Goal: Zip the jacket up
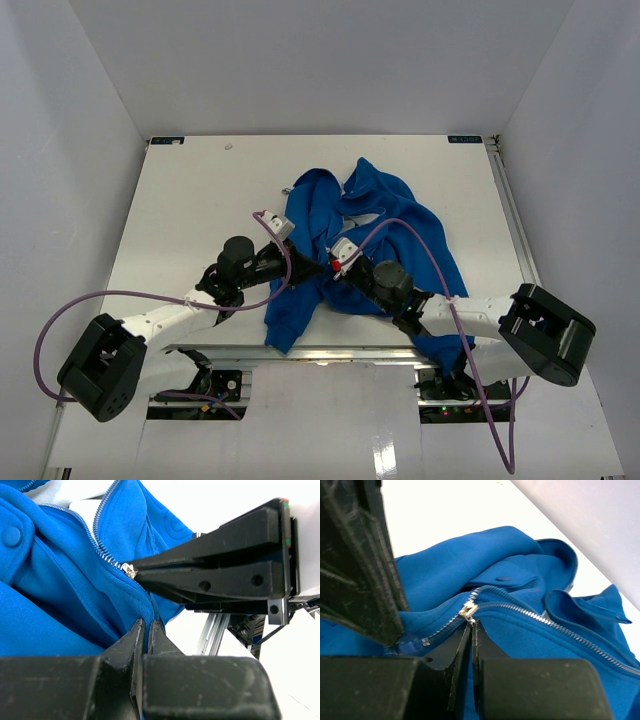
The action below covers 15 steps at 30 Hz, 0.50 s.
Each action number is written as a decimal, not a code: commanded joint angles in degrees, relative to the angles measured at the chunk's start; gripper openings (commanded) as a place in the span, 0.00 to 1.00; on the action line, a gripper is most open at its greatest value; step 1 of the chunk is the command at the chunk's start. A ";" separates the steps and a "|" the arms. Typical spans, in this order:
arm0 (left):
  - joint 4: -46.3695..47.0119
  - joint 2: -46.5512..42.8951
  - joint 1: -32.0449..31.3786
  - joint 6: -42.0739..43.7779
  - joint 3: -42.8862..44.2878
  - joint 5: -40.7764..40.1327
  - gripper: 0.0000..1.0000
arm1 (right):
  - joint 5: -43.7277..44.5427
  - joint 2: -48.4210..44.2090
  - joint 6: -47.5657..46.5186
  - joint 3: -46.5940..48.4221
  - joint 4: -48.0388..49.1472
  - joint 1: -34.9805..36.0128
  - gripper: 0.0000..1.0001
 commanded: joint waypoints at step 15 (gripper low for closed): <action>-4.06 -6.72 0.33 -3.46 -1.90 1.57 0.00 | 6.09 -7.42 -11.80 6.25 -7.55 -4.06 0.08</action>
